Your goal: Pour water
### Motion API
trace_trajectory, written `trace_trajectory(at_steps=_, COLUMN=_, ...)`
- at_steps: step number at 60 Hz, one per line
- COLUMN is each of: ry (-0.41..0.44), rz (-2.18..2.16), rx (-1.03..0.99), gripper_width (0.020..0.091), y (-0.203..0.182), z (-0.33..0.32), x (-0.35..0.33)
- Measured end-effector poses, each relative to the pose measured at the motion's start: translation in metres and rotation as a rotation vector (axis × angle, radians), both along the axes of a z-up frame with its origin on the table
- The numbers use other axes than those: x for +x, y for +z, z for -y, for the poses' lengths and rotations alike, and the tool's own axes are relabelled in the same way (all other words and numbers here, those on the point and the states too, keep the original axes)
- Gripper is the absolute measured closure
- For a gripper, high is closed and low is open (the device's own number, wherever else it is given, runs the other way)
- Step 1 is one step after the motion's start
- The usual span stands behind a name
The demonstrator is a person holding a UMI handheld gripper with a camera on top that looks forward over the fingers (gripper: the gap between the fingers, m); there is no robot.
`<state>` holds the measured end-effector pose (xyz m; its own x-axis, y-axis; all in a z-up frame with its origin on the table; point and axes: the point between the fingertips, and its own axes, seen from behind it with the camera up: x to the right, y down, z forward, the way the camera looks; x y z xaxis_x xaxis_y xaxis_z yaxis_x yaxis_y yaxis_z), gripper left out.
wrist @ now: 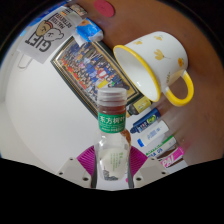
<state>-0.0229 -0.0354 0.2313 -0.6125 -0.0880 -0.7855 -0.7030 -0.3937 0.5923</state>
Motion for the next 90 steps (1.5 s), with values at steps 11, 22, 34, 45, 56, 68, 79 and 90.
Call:
trace_trajectory(at_steps=11, ry=0.074, rz=0.232, rx=-0.008, gripper_width=0.0686, y=-0.008, z=0.0, x=-0.008)
trace_trajectory(at_steps=22, ry=0.066, rz=0.925, rx=0.116, gripper_width=0.0684, y=0.009, z=-0.001, x=0.023)
trace_trajectory(at_steps=34, ry=-0.123, rz=1.651, rx=0.23, gripper_width=0.0684, y=0.048, z=-0.022, x=0.128)
trace_trajectory(at_steps=45, ry=-0.165, rz=2.122, rx=0.159, gripper_width=0.0683, y=0.008, z=-0.046, x=0.227)
trace_trajectory(at_steps=56, ry=-0.094, rz=2.233, rx=0.076, gripper_width=0.0685, y=-0.08, z=-0.06, x=0.287)
trace_trajectory(at_steps=68, ry=-0.021, rz=2.214, rx=0.044, gripper_width=0.0685, y=-0.155, z=-0.069, x=0.309)
trace_trajectory(at_steps=79, ry=-0.043, rz=2.231, rx=0.068, gripper_width=0.0673, y=-0.164, z=-0.068, x=0.311)
trace_trajectory(at_steps=90, ry=-0.02, rz=2.254, rx=0.057, gripper_width=0.0547, y=-0.166, z=-0.066, x=0.31)
